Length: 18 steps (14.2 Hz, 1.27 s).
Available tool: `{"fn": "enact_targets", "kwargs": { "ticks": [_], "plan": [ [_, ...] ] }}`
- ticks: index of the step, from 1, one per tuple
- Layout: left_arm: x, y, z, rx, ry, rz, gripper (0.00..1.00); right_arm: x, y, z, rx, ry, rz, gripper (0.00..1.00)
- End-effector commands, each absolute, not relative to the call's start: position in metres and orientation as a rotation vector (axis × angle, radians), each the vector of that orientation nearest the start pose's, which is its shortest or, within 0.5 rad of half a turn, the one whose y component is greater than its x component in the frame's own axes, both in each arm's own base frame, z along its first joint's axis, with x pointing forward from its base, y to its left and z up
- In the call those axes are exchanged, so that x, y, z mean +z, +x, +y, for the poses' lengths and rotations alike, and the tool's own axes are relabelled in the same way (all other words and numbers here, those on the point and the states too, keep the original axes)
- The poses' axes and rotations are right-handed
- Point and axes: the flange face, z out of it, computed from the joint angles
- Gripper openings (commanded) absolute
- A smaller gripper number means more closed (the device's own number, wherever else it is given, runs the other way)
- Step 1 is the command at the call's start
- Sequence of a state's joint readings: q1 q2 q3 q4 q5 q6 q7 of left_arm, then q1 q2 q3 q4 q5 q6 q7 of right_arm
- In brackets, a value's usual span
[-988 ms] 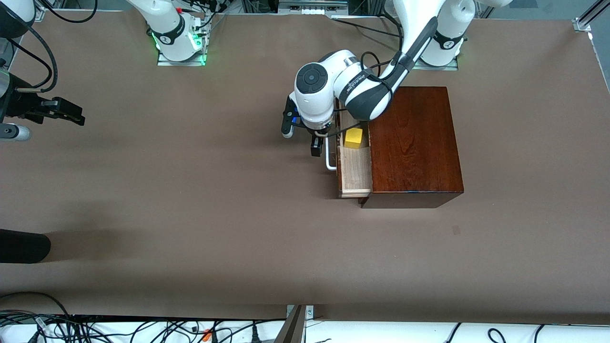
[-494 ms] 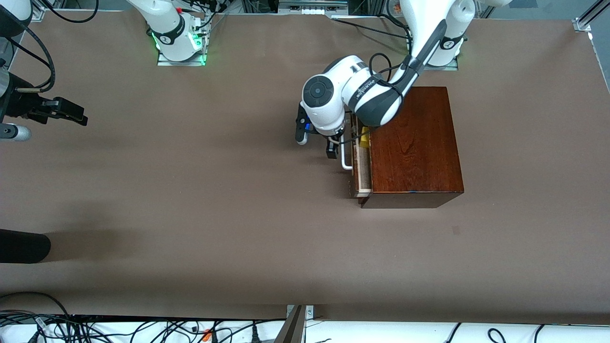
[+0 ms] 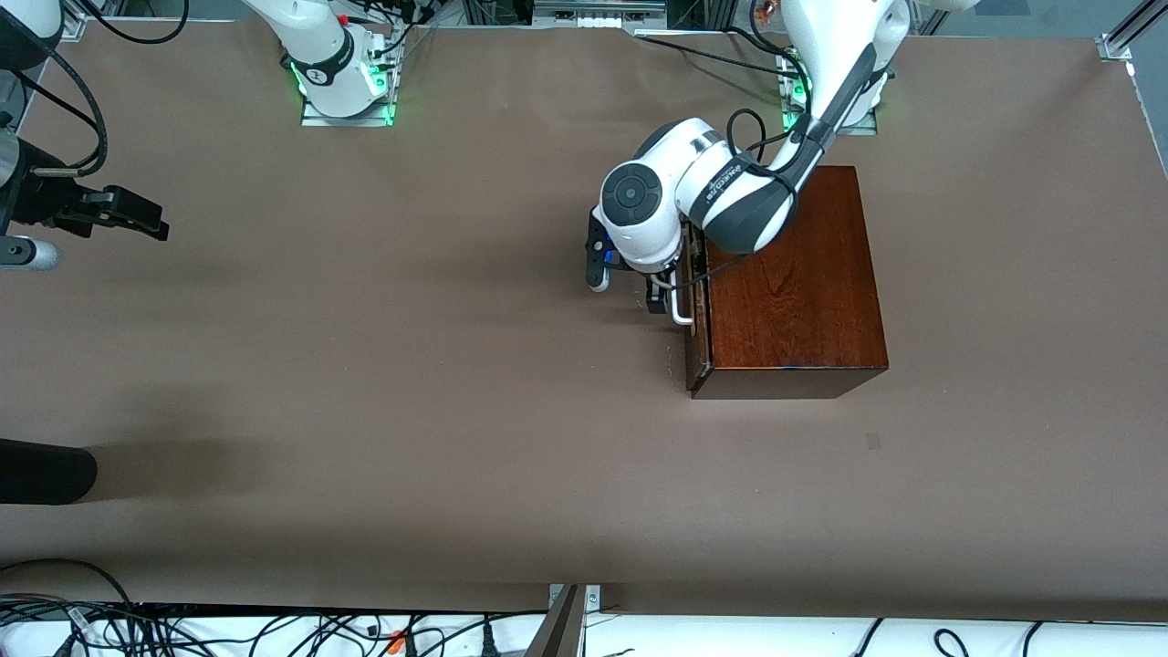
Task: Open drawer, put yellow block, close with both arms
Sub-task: 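Push the drawer shut into the box with the left gripper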
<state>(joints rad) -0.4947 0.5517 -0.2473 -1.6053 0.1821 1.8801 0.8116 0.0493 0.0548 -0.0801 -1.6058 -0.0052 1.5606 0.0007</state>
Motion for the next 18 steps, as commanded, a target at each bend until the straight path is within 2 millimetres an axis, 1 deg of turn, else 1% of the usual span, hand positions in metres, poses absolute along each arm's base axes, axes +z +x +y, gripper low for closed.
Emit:
{"fn": "enact_targets", "kwargs": {
  "ticks": [1, 7, 10, 11, 12, 14, 16, 17, 18],
  "plan": [
    [0.31, 0.513, -0.407, 0.404, -2.06, 2.238, 1.0, 0.589, 0.558, -0.019, 0.142, -3.137, 0.075, 1.0],
    [0.311, 0.516, -0.403, 0.404, -2.069, 2.23, 1.0, 0.591, 0.557, -0.02, 0.137, -3.134, 0.08, 1.0],
    [0.316, 0.512, -0.41, 0.387, -2.095, 2.223, 1.0, 0.591, 0.558, -0.02, 0.132, -3.134, 0.08, 1.0],
    [0.328, 0.511, -0.412, 0.357, -2.112, 2.213, 1.0, 0.593, 0.559, -0.02, 0.123, -3.135, 0.08, 1.0],
    [0.344, 0.507, -0.416, 0.321, -2.165, 2.187, 1.0, 0.593, 0.559, -0.02, 0.12, -3.135, 0.082, 1.0],
    [0.376, 0.496, -0.418, 0.318, -2.325, 2.107, 1.0, 0.594, 0.559, -0.02, 0.12, -3.135, 0.08, 1.0],
    [0.412, 0.492, -0.41, 0.323, -2.514, 1.972, 1.0, 0.594, 0.559, -0.02, 0.118, -3.135, 0.08, 1.0],
    [0.429, 0.491, -0.401, 0.342, -2.601, 1.853, 1.0, 0.594, 0.559, -0.02, 0.118, -3.135, 0.08, 1.0],
    [0.439, 0.489, -0.394, 0.369, -2.672, 1.724, 1.0, 0.594, 0.559, -0.02, 0.118, -3.135, 0.08, 1.0]
  ]
}}
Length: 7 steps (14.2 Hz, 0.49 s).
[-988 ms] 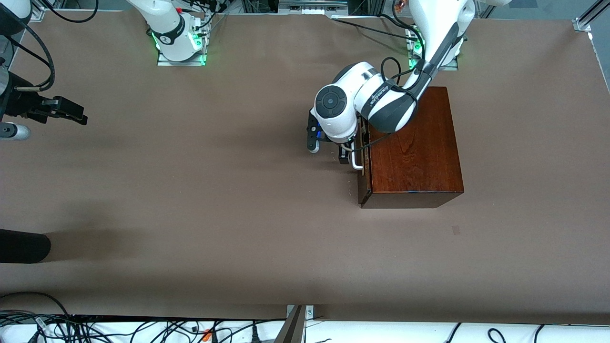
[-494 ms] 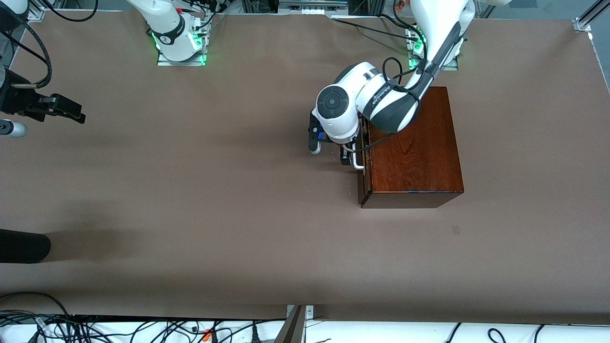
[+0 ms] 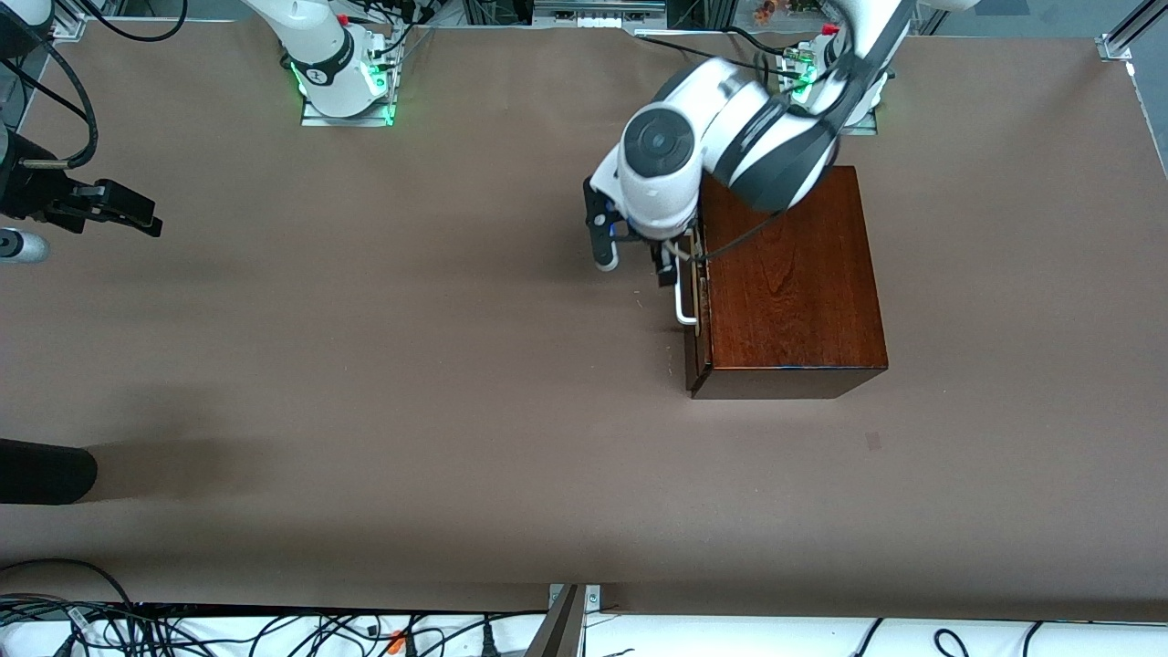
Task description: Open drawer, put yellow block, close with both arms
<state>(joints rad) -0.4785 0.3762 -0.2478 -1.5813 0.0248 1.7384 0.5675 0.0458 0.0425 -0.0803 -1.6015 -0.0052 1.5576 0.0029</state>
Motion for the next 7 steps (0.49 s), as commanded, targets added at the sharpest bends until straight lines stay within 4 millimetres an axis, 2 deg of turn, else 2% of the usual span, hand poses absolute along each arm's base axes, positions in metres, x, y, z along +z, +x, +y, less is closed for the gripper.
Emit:
{"fn": "enact_targets", "kwargs": {
  "ticks": [1, 3, 5, 7],
  "plan": [
    [0.459, 0.485, -0.388, 0.354, -2.746, 1.567, 1.0, 0.594, 0.56, -0.02, 0.118, -3.135, 0.08, 1.0],
    [0.496, 0.492, -0.37, 0.307, -2.857, 1.317, 1.0, 0.596, 0.561, -0.02, 0.111, -3.137, 0.08, 1.0],
    [0.533, 0.507, -0.34, 0.351, -2.906, 1.144, 1.0, 0.595, 0.561, -0.02, 0.113, -3.137, 0.08, 1.0],
    [0.563, 0.529, -0.296, 0.33, -2.957, 0.998, 1.0, 0.595, 0.561, -0.02, 0.113, -3.137, 0.08, 1.0]
  ]
}}
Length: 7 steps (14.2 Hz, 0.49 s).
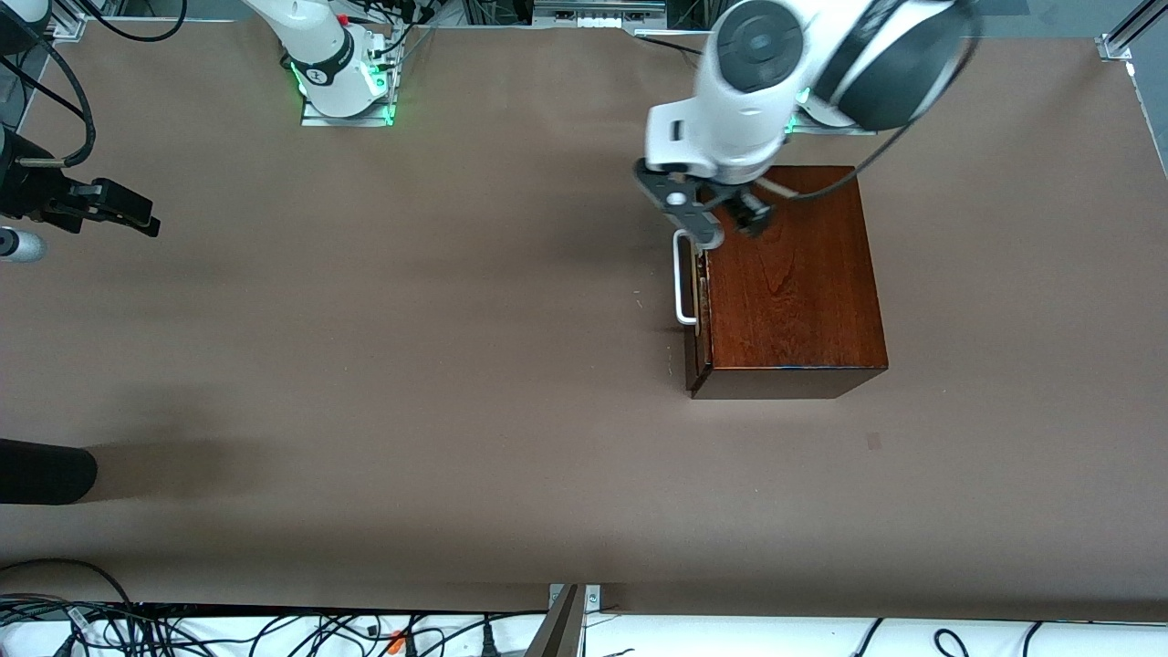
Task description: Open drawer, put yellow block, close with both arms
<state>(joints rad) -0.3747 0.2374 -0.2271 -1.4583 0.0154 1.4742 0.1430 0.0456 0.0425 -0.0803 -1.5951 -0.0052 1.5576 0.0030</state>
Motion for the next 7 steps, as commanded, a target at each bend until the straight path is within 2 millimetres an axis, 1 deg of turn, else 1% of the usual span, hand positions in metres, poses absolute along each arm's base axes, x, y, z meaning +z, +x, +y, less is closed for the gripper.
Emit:
{"fn": "enact_targets", "kwargs": {
  "ticks": [1, 2, 3, 5, 7],
  "plan": [
    [0.572, 0.537, -0.273, 0.325, -2.981, 0.932, 1.0, 0.595, 0.561, -0.02, 0.113, -3.137, 0.08, 1.0],
    [0.578, 0.542, -0.253, 0.324, -3.005, 0.881, 1.0, 0.595, 0.562, -0.019, 0.113, -3.136, 0.08, 1.0],
    [0.589, 0.545, -0.23, 0.293, -3.027, 0.809, 1.0, 0.595, 0.562, -0.019, 0.11, -3.134, 0.08, 1.0],
    [0.597, 0.555, -0.193, 0.26, -3.056, 0.697, 1.0, 0.596, 0.562, -0.019, 0.108, -3.136, 0.08, 1.0],
    [0.612, 0.566, -0.142, 0.179, -3.1, 0.559, 1.0, 0.596, 0.562, -0.02, 0.108, -3.134, 0.082, 1.0]
  ]
}}
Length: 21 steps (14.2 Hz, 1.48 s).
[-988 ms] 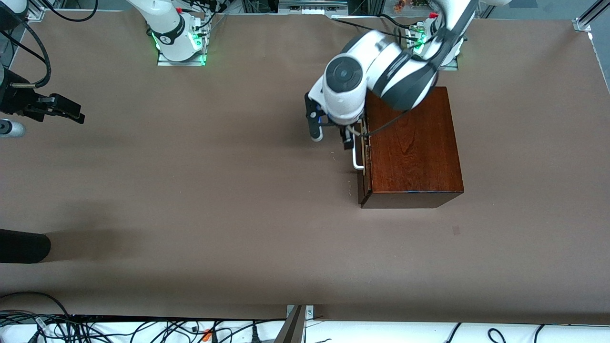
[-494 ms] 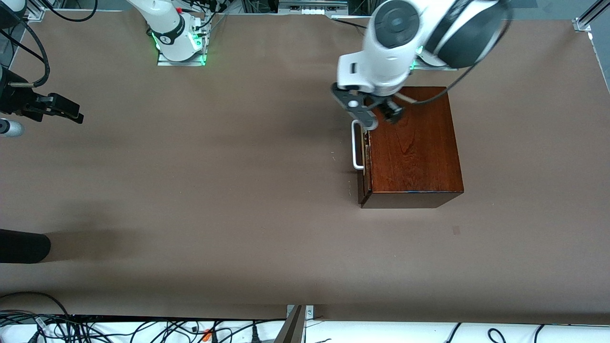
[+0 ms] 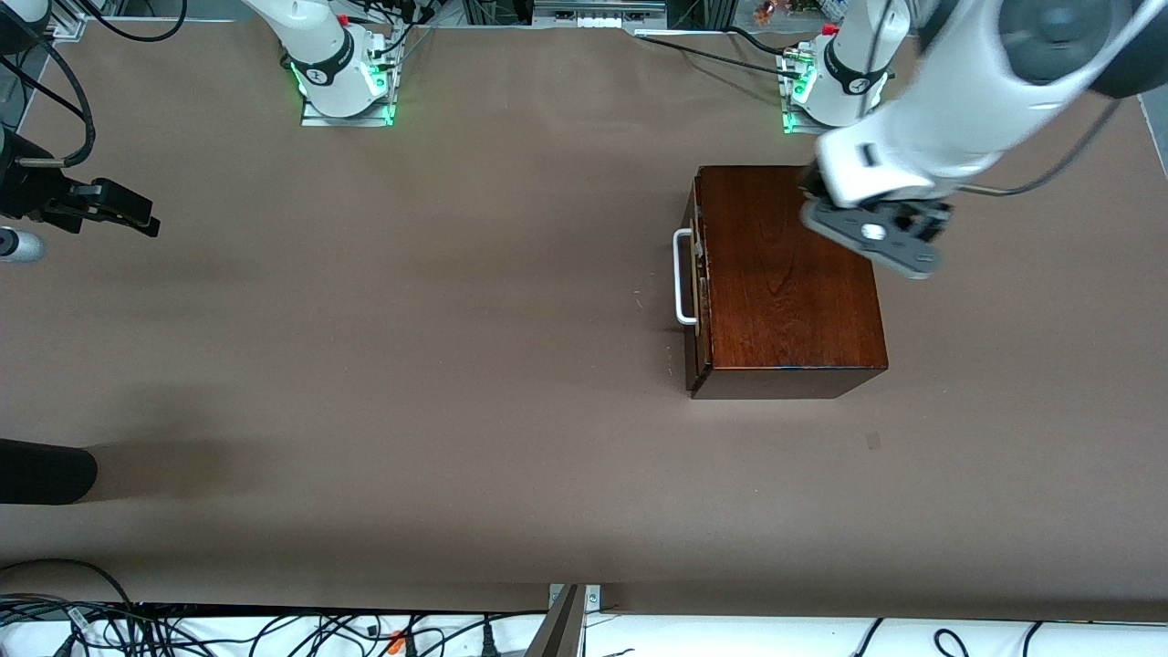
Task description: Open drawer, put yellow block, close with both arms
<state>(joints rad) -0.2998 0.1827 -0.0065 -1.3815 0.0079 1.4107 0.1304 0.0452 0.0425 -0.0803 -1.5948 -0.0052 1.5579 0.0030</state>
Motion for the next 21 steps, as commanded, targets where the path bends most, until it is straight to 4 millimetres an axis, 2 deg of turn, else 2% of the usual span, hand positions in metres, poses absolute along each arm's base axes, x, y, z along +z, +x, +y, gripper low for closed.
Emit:
{"fn": "enact_targets", "kwargs": {
  "ticks": [1, 3, 7, 8, 9, 11, 21],
  "plan": [
    [0.611, 0.569, -0.118, 0.142, -3.117, 0.494, 1.0, 0.596, 0.562, -0.019, 0.108, -3.134, 0.08, 1.0],
    [0.609, 0.572, -0.078, 0.117, -3.135, 0.381, 1.0, 0.595, 0.562, -0.019, 0.111, -3.136, 0.08, 1.0],
    [0.599, 0.544, -0.021, 0.095, -3.152, 0.02, 1.0, 0.596, 0.562, -0.019, 0.106, -3.136, 0.08, 1.0],
    [0.594, 0.54, -0.017, 0.09, -3.151, -0.025, 1.0, 0.595, 0.562, -0.019, 0.108, -3.136, 0.08, 1.0],
    [0.59, 0.537, -0.023, 0.099, -3.14, -0.046, 1.0, 0.596, 0.562, -0.02, 0.106, -3.134, 0.082, 1.0],
    [0.587, 0.534, -0.023, 0.108, -3.138, -0.037, 1.0, 0.595, 0.562, -0.02, 0.108, -3.134, 0.082, 1.0],
    [0.59, 0.534, -0.032, 0.076, -3.129, 0.002, 1.0, 0.596, 0.563, -0.02, 0.103, -3.135, 0.082, 1.0]
  ]
}}
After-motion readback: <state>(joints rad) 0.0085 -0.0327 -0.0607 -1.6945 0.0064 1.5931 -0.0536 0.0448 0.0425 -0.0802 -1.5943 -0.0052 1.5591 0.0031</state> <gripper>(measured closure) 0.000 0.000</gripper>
